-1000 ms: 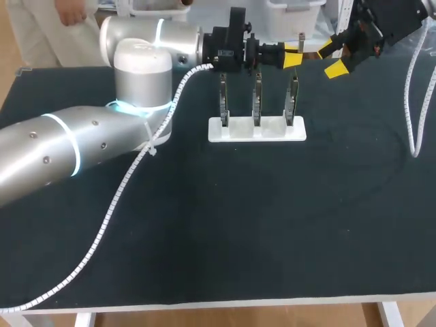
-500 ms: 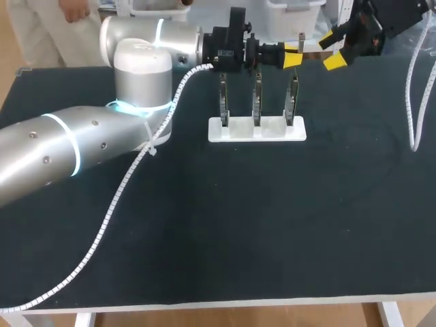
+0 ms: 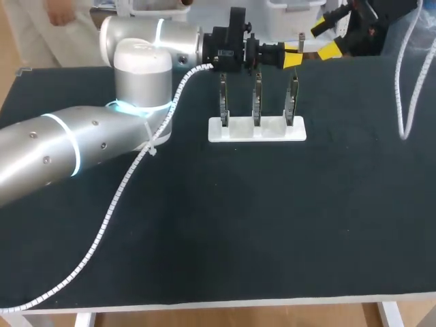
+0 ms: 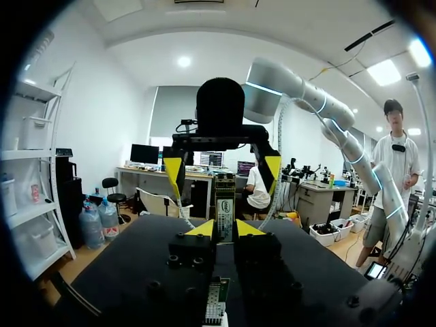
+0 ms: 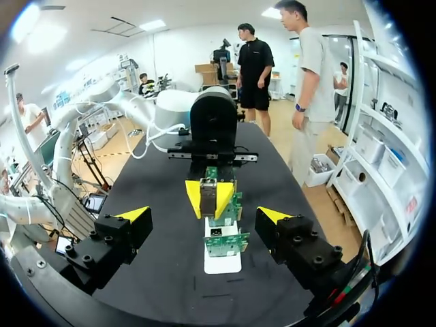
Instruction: Pick up the optical module with the left hand, and insert it into the network port with the right hand.
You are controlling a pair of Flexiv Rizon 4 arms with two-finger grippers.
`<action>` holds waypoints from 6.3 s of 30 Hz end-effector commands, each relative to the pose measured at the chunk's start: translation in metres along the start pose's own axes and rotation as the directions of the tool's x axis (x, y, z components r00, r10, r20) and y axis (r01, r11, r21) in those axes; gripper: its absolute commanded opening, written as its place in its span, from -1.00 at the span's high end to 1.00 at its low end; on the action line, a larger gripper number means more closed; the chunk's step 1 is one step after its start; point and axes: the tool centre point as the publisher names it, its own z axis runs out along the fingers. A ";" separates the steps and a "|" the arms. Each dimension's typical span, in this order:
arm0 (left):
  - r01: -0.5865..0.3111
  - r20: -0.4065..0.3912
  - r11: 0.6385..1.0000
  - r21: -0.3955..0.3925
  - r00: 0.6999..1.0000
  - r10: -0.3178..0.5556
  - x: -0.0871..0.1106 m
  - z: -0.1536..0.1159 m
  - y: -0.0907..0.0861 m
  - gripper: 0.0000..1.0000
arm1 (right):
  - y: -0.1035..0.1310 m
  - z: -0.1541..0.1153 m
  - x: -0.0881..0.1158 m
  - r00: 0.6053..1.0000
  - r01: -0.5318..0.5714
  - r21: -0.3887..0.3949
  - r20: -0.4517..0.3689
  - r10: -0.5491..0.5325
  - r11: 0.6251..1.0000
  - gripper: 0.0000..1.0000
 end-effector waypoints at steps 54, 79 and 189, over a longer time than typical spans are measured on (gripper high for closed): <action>-0.001 0.000 1.000 0.000 1.000 0.001 0.000 0.000 0.000 1.00 | 0.002 0.020 -0.023 0.999 0.024 -0.030 -0.023 -0.024 0.999 -1.00; -0.001 0.000 1.000 0.000 1.000 0.001 0.000 0.000 0.000 1.00 | 0.006 0.022 -0.020 0.999 0.021 -0.039 -0.024 -0.022 0.999 1.00; 0.022 -0.379 0.998 -0.065 0.924 -0.045 0.013 -0.055 -0.017 -1.00 | 0.013 0.024 -0.015 1.000 0.017 -0.039 -0.006 -0.017 0.999 1.00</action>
